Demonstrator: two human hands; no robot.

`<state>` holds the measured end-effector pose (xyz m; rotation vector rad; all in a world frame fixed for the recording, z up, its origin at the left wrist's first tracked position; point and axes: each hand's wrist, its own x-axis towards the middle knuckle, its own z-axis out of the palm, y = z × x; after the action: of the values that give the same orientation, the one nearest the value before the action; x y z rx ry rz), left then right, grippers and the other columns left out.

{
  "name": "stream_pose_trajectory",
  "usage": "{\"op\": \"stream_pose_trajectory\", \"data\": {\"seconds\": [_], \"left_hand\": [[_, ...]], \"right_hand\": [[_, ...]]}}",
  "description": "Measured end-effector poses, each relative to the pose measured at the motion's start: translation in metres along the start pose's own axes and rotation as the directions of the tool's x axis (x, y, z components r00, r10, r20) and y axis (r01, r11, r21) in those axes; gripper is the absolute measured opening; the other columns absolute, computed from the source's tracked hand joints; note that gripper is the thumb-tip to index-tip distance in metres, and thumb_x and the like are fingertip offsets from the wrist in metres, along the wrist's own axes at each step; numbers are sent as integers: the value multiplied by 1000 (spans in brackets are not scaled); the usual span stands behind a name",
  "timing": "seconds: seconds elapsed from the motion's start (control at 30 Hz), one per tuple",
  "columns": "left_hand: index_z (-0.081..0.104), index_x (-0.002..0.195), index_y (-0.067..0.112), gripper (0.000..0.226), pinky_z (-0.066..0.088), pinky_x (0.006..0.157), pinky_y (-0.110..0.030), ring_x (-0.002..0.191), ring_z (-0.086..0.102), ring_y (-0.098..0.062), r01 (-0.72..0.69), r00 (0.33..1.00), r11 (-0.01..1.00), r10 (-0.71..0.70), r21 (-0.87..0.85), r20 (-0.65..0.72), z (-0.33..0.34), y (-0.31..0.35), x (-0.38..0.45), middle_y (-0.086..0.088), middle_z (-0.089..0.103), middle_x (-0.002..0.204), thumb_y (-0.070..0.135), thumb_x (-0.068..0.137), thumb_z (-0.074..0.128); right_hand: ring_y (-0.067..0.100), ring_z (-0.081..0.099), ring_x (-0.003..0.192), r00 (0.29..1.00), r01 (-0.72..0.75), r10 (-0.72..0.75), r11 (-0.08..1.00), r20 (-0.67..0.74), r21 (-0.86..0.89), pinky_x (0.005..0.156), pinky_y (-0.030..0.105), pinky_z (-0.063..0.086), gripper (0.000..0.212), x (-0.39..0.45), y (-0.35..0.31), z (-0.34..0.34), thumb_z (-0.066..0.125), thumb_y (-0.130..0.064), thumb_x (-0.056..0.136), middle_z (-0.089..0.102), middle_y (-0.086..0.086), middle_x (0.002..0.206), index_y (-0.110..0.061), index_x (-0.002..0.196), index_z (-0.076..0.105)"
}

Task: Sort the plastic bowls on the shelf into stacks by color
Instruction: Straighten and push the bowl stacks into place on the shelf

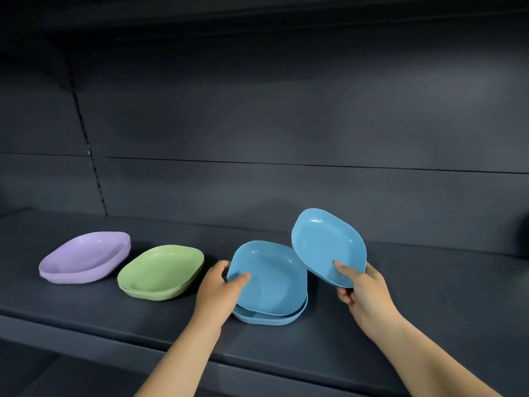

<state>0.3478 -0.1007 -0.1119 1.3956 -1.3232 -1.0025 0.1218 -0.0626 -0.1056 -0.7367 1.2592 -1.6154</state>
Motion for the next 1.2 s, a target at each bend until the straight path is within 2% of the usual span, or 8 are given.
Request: {"op": "stream_pose_trajectory", "data": {"seconds": [0.23, 0.4, 0.6, 0.8, 0.93, 1.03, 1.13, 1.2], "left_hand": [[58, 110, 31, 24, 39, 80, -20, 103, 55, -4, -25, 999, 995, 27, -95, 20, 0, 4, -6, 15, 59, 111, 26, 87, 64], [45, 140, 20, 56, 30, 99, -22, 131, 41, -9, -1, 999, 990, 7, -140, 39, -2, 6, -7, 9, 44, 143, 31, 88, 64], [44, 140, 25, 56, 27, 100, -21, 133, 37, -6, 5, 995, 983, 14, -183, 102, -2, 10, -10, 13, 42, 145, 39, 88, 61], [41, 141, 25, 60, 27, 100, -23, 135, 35, -7, 9, 994, 985, 9, -173, 107, -1, 11, -10, 12, 39, 147, 42, 87, 60], [41, 141, 24, 58, 27, 101, -21, 134, 37, -6, 8, 996, 985, 8, -174, 92, -1, 10, -10, 13, 40, 146, 40, 89, 60], [43, 141, 24, 55, 27, 100, -20, 132, 38, -5, 12, 996, 985, 3, -173, 86, -2, 9, -9, 13, 42, 145, 37, 89, 60], [48, 138, 21, 50, 29, 97, -20, 125, 42, -3, 6, 998, 986, 6, -167, 69, -1, 9, -8, 12, 47, 141, 33, 90, 60], [50, 135, 20, 47, 29, 97, -20, 123, 44, -4, 9, 998, 987, 0, -163, 57, -1, 9, -8, 11, 49, 139, 32, 91, 60]], "right_hand": [[14, 37, 49, 999, 16, -14, 998, 30, -61, 40, 23, 30, 20, -3, 1, 3, 59, -6, 89, 54, 6, 80, -8, 109, 55], [16, 38, 52, 999, 30, -26, 994, 38, -107, 43, 24, 31, 23, -7, 1, 4, 59, -7, 89, 55, 6, 85, -8, 112, 54], [17, 54, 69, 996, 82, -62, 941, 72, -329, 50, 24, 38, 21, -15, 3, 15, 64, -12, 86, 64, 4, 99, -17, 105, 55], [14, 62, 85, 992, 110, -80, 918, 95, -381, 65, 25, 48, 17, -18, 10, 37, 66, -8, 82, 66, 2, 96, -14, 95, 58], [16, 60, 87, 991, 125, -86, 856, 100, -502, 65, 26, 47, 22, -20, 20, 51, 67, -8, 77, 57, 7, 108, -15, 94, 53], [4, 52, 90, 983, 169, -103, 830, 151, -531, 68, 19, 42, 43, -23, 21, 52, 67, -7, 78, 44, -2, 118, -22, 113, 47], [6, 45, 108, 973, 186, -79, 824, 217, -535, 88, 19, 36, 71, -23, 22, 53, 67, -11, 81, 40, -5, 135, -21, 142, 32], [9, 45, 109, 966, 198, -58, 794, 252, -574, 89, 21, 35, 66, -25, 21, 54, 63, -12, 85, 41, -4, 136, -17, 144, 33]]}}
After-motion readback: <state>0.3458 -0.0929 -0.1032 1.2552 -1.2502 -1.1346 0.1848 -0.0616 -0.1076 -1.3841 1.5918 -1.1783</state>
